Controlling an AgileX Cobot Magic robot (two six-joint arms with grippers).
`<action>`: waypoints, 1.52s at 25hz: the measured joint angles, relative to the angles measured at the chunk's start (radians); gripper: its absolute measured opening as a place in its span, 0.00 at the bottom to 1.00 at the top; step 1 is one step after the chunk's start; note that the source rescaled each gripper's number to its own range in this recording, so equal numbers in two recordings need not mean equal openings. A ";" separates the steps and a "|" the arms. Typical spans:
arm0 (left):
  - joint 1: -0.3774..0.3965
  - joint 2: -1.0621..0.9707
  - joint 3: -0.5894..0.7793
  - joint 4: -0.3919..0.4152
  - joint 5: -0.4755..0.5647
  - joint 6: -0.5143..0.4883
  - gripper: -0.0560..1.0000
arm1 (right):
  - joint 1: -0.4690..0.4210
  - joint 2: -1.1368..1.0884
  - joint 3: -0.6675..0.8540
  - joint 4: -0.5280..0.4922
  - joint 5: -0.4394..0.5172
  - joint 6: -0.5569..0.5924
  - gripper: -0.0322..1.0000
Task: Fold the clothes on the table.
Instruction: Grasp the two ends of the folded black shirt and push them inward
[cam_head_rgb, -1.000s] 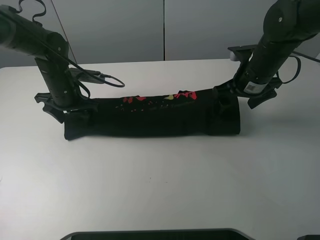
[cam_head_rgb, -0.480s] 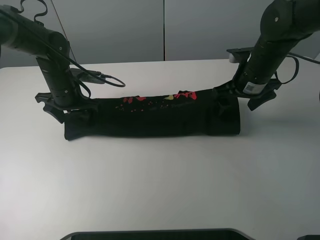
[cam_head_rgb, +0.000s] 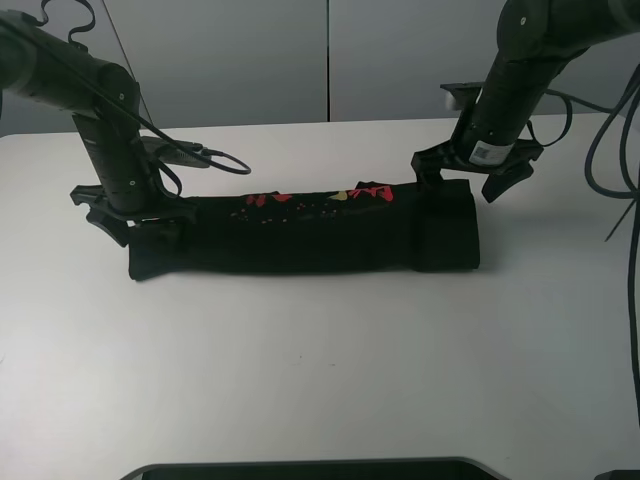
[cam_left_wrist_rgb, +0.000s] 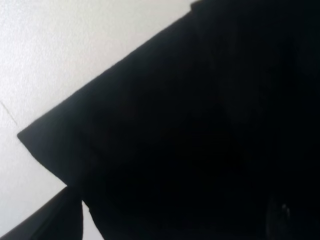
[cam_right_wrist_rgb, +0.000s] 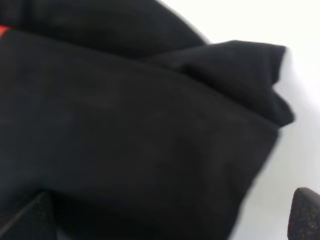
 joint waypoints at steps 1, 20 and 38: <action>0.000 0.000 0.000 0.000 0.000 0.002 0.96 | -0.014 0.007 0.000 0.000 0.002 0.000 1.00; 0.000 0.000 0.000 0.002 -0.002 0.029 0.96 | -0.054 0.110 0.000 0.128 0.004 -0.044 1.00; 0.000 0.000 0.000 0.004 -0.005 0.033 0.96 | -0.028 0.131 -0.008 0.159 -0.005 -0.075 0.53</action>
